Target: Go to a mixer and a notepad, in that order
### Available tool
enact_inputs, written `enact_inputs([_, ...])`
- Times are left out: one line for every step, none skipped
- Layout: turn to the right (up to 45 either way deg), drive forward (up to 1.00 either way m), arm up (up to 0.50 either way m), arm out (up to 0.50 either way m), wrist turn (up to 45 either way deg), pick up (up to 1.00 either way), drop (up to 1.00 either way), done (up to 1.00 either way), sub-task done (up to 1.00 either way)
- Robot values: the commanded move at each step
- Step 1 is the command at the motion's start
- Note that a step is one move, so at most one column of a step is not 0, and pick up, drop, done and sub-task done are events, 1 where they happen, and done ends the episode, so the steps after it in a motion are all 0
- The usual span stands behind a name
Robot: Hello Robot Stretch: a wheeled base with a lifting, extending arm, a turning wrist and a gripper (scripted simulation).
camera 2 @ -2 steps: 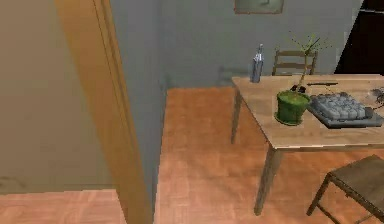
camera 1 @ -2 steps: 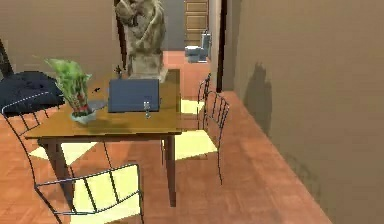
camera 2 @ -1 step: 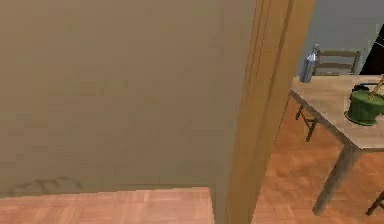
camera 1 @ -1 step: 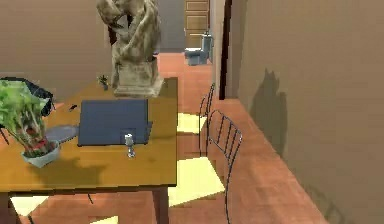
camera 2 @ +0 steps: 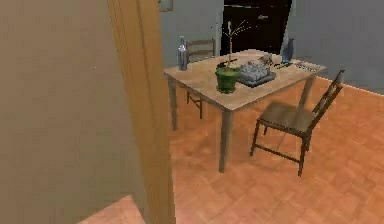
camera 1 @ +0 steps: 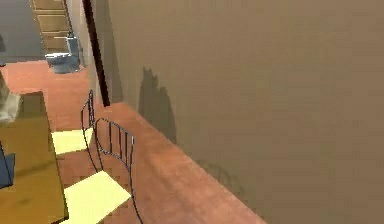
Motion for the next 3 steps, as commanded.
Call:
enact_inputs([0.0, 1.00, 0.00, 0.00, 0.0, 0.00, 0.00, 0.00, 0.00])
enact_inputs([21.0, 0.00, 0.00, 0.00, 0.0, 0.00, 0.00, 0.00, 0.00])
enact_inputs([0.0, 0.05, 0.00, 0.00, 0.0, 0.00, 0.00, 0.00, 0.00])
